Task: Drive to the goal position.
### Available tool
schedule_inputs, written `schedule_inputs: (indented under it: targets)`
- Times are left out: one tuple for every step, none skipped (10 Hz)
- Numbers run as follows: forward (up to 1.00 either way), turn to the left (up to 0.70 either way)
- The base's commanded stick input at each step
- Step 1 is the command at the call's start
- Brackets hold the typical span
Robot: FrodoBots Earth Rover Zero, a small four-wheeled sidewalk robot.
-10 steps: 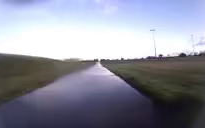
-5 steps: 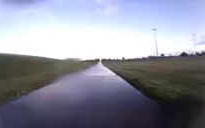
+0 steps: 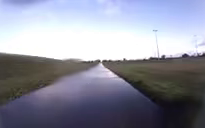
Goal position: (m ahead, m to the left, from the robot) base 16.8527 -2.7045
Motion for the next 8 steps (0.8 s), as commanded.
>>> schedule_inputs:
  targets:
    - [0.45, 0.0]
    - [0.45, 0.0]
    - [0.45, 0.0]
    - [0.45, 0.0]
    - [0.45, 0.0]
    - [0.45, 0.0]
    - [0.45, 0.0]
    - [0.45, 0.0]
